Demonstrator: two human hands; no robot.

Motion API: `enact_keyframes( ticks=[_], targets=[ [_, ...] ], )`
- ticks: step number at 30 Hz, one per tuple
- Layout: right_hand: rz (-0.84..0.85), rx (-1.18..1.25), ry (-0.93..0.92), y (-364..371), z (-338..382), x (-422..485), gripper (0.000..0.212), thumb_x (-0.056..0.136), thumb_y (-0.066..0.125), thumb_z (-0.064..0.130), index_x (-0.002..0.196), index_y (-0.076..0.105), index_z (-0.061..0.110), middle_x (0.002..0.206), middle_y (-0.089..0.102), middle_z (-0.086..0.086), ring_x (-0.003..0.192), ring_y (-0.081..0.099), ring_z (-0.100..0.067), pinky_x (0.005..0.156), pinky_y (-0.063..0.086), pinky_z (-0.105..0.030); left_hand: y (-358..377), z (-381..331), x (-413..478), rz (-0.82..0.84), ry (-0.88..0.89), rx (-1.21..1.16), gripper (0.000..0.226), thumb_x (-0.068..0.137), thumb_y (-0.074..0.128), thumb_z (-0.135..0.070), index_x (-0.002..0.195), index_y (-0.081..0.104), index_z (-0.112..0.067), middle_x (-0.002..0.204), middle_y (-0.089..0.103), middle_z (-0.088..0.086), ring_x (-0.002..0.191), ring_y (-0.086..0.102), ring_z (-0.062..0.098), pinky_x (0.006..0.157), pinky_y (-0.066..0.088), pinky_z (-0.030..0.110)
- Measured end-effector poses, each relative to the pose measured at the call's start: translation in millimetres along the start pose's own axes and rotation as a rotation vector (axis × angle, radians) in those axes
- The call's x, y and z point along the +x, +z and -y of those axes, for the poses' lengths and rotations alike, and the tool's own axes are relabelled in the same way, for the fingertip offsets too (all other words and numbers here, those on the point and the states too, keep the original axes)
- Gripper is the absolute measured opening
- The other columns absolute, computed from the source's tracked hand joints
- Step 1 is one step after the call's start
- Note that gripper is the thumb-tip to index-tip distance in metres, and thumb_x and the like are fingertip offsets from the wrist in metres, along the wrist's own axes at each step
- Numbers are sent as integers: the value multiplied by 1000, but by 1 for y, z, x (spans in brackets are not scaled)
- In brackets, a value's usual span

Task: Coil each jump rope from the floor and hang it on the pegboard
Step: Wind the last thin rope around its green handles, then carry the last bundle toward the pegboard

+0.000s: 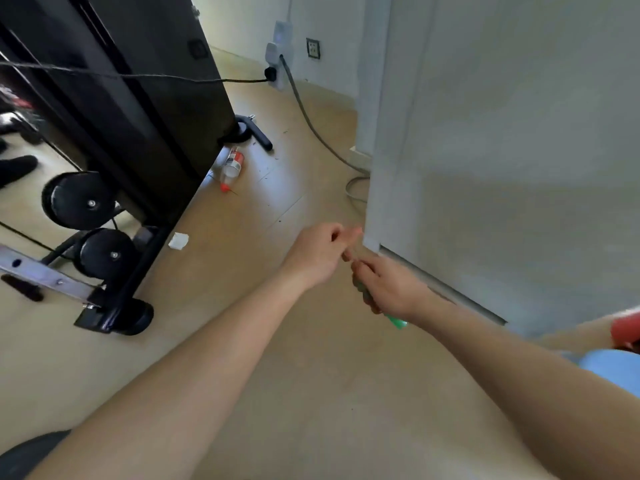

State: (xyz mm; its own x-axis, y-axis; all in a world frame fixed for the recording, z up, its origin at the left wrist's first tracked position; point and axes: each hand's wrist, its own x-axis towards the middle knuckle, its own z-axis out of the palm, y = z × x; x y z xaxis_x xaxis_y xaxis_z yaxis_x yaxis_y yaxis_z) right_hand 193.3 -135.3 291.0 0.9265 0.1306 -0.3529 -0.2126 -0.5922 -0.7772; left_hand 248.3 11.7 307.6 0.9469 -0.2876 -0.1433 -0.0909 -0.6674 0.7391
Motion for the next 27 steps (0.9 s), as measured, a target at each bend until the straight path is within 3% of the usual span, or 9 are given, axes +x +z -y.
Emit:
enact_keyframes(
  ticks=[3,6,11,13,16,20,24,27],
  targets=[
    [-46,-15,-46,-19,21,14,52,102,30,46,72,51,9,56,53,2,47,51,-17,55,50,-44,-18,-14,15,31,-111,-203,50,104,41,-48,67,66,-25,68,69,-12,52,54,5,53,42,24],
    [-76,-57,-12,-56,71,5,48,104,32,45,68,51,19,56,57,4,49,56,-17,59,54,-42,-62,-59,17,84,-269,-455,50,104,41,-49,71,65,-20,76,73,-4,57,54,14,51,42,25],
    [-61,-38,68,-129,180,-25,43,103,32,46,67,51,31,60,59,5,61,63,-26,67,57,-51,-163,-154,-3,126,-396,-667,29,104,49,-37,98,70,-18,94,77,-3,72,61,13,59,48,23],
    [-41,-22,81,-165,242,-40,43,104,32,43,69,51,31,62,60,4,60,65,-27,68,57,-50,-213,-199,-13,125,-418,-744,20,103,54,-27,105,71,-17,104,77,-1,80,63,15,64,50,24],
    [-23,-24,64,-215,331,-60,42,105,31,47,77,55,27,64,62,4,53,65,-20,66,57,-44,-287,-268,-25,110,-430,-801,25,101,58,-24,117,70,-9,110,74,7,83,65,15,68,53,24],
    [4,22,16,-268,436,-75,41,104,34,45,76,56,25,54,59,7,48,60,-18,62,55,-45,-377,-337,-28,35,-384,-788,21,101,53,-5,117,66,-4,98,72,7,76,66,12,69,55,21],
    [57,-47,-84,-294,523,-61,48,104,30,41,73,56,17,55,57,5,52,57,-18,67,54,-48,-458,-373,-8,-123,-393,-732,21,103,49,-3,111,67,1,78,69,3,65,62,11,70,54,25],
    [8,-90,-101,-303,577,-21,46,103,31,43,77,57,17,61,60,6,67,63,-26,73,54,-46,-512,-379,31,-214,-371,-741,18,100,55,-3,114,67,0,78,68,7,61,62,12,62,54,20]
  ],
)
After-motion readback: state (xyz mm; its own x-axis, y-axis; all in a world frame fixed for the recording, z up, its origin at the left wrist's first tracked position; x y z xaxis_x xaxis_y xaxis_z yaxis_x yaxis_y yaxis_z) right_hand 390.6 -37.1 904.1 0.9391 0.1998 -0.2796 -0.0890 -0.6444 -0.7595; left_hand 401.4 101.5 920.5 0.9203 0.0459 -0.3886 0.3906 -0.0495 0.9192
